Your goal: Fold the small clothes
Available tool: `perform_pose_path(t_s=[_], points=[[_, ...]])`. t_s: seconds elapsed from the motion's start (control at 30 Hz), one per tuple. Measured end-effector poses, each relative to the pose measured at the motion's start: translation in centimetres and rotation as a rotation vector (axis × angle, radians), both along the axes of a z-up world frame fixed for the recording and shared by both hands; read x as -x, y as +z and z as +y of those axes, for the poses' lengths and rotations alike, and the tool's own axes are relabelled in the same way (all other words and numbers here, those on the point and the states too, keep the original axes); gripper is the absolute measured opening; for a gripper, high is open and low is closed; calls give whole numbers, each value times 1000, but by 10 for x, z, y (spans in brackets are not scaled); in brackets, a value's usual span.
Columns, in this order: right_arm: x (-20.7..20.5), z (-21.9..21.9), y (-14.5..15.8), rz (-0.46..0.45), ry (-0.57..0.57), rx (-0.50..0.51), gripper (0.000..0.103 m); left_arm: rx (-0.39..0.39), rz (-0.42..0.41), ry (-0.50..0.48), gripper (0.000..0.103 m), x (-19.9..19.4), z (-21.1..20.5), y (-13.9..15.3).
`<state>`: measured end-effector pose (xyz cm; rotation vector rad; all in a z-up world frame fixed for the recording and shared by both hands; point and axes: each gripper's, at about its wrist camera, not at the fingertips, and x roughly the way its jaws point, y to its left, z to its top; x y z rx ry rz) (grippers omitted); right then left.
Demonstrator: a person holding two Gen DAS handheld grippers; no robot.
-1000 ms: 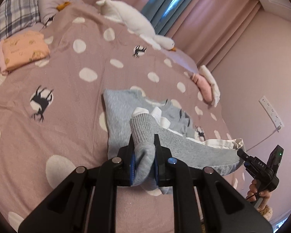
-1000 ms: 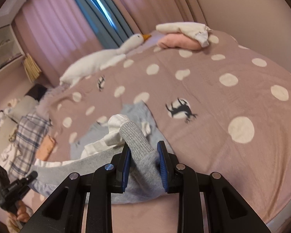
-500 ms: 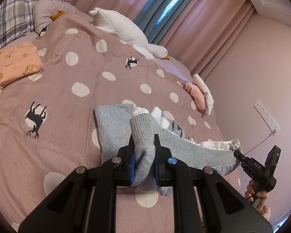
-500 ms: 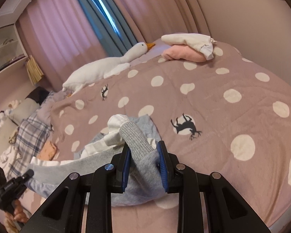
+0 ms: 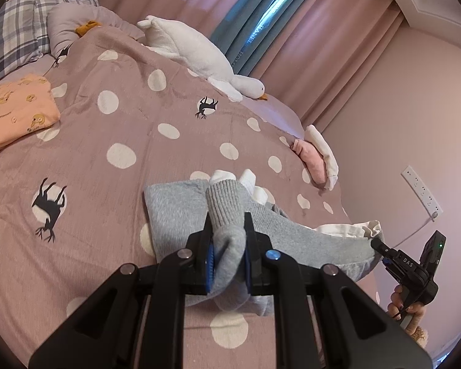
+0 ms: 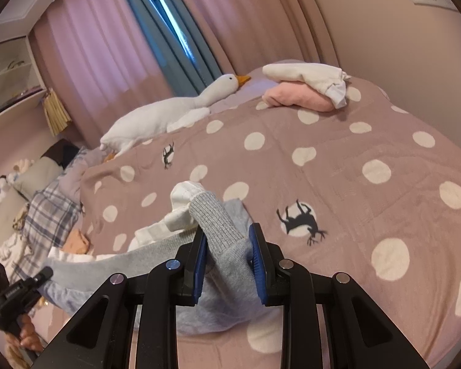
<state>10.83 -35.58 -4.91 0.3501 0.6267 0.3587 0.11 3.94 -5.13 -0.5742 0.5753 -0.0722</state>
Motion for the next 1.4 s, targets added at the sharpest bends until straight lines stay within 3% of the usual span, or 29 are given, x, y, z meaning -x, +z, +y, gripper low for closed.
perform_pose_path(t_s=[0.6, 1.13, 1.4], points=[[-86, 42, 11, -4, 29, 55, 27, -29, 41, 47, 14, -86, 26, -5], [-154, 77, -8, 75, 38, 106, 27, -11, 174, 87, 14, -156, 50, -47], [-182, 90, -34, 151, 37, 148, 27, -1, 269, 105, 15, -182, 58, -81]])
